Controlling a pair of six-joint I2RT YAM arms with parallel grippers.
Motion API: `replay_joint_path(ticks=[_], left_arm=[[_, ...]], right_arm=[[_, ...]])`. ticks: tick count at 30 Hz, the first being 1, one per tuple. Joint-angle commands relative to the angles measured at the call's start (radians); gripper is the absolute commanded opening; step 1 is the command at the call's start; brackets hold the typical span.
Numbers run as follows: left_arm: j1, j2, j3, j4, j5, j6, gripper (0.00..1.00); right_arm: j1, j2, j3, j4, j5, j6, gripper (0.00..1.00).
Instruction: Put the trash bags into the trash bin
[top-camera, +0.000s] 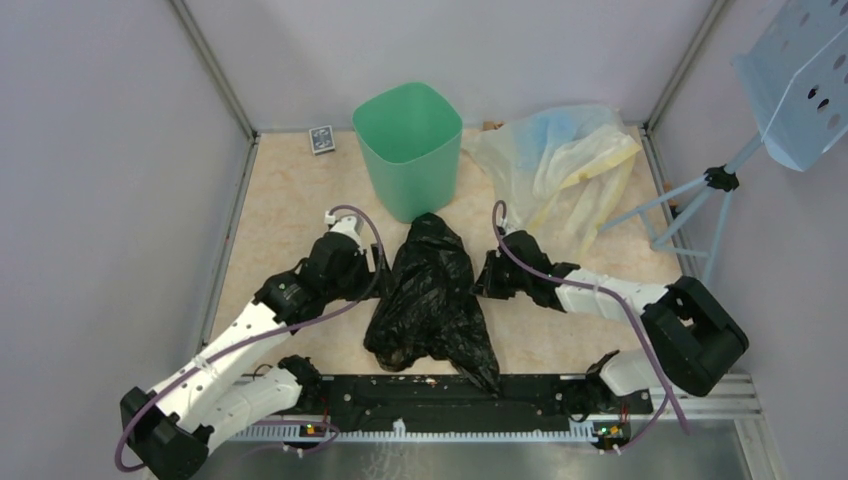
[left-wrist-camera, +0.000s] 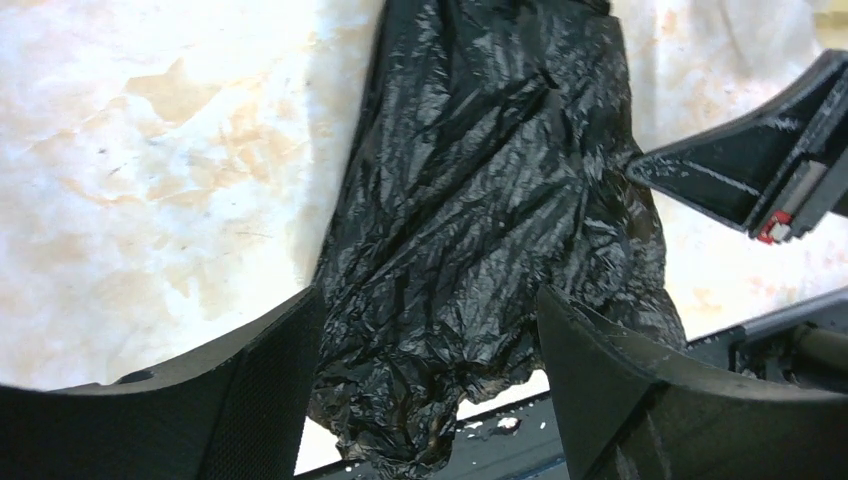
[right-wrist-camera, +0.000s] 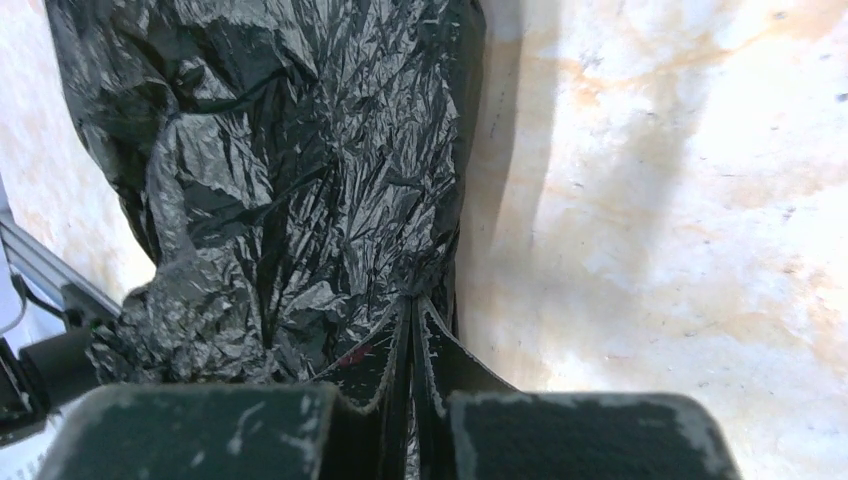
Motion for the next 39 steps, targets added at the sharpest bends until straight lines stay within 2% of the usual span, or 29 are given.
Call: replay_joint_path(ticks=[1,5,8,11,12,13,14,15,16,20,23,27,33,35,37,39], left_arm=[[0.002,-0.035,-0.044,0.107,0.135,0.039,0.83],[-0.001,-0.01,-0.043,0.086,0.193,0.031,0.87],[-0.008,-0.027,-0.081,0.118,0.235,0.007,0.9],[-0.036,-0.044,-0.126,0.179,0.28,-0.027,0.92],[-0.052,-0.043,-0.14,0.204,0.292,-0.042,0.92],[-0.077,-0.039,-0.149,0.226,0.294,-0.056,0.93],[-0.109,-0.031,-0.155,0.242,0.286,-0.073,0.93],[-0.149,-0.02,-0.156,0.253,0.266,-0.088,0.93],[-0.197,-0.008,-0.153,0.258,0.228,-0.105,0.93],[-0.388,0.074,-0.112,0.28,0.049,-0.128,0.93],[-0.495,0.16,-0.048,0.28,-0.066,-0.064,0.92],[-0.563,0.314,0.054,0.281,-0.147,0.074,0.92],[-0.638,0.534,0.255,0.238,-0.249,0.234,0.91],[-0.641,0.591,0.292,0.251,-0.235,0.273,0.84],[-0.641,0.639,0.309,0.287,-0.212,0.3,0.71],[-0.641,0.687,0.321,0.311,-0.197,0.313,0.68]], right_arm=[[-0.02,-0.119,0.075,-0.082,0.144,0.049,0.0],[-0.114,-0.219,0.117,-0.167,0.238,0.048,0.0],[-0.133,-0.278,0.126,-0.198,0.35,0.061,0.0],[-0.134,-0.293,0.12,-0.155,0.325,0.037,0.0],[-0.134,-0.285,0.126,-0.145,0.283,0.0,0.11],[-0.134,-0.274,0.149,-0.16,0.246,-0.049,0.36],[-0.134,-0.263,0.177,-0.207,0.235,-0.096,0.57],[-0.133,-0.256,0.201,-0.257,0.242,-0.125,0.65],[-0.133,-0.261,0.208,-0.287,0.246,-0.18,0.68],[-0.134,-0.358,0.193,-0.395,0.305,-0.282,0.7],[-0.133,-0.426,0.193,-0.499,0.339,-0.291,0.7],[-0.133,-0.516,0.179,-0.586,0.344,-0.267,0.68],[-0.134,-0.658,0.121,-0.596,0.345,-0.229,0.65],[-0.134,-0.685,0.113,-0.601,0.351,-0.215,0.65],[-0.133,-0.71,0.112,-0.607,0.36,-0.2,0.64],[-0.134,-0.738,0.109,-0.601,0.358,-0.194,0.64]])
